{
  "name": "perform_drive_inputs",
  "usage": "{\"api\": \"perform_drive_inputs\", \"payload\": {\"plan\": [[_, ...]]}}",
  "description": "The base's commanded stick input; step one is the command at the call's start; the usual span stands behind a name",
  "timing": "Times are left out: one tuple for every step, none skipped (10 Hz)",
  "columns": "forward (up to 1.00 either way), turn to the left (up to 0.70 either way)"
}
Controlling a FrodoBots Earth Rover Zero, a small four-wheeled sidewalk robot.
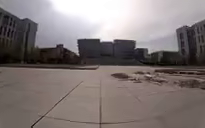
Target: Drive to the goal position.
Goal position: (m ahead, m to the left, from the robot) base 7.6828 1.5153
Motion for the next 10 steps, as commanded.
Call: {"api": "perform_drive_inputs", "payload": {"plan": [[1.0,0.0],[1.0,0.0],[1.0,0.0],[1.0,0.0],[1.0,0.0],[1.0,0.0],[1.0,0.0],[1.0,0.0],[1.0,0.0],[1.0,0.0]]}}
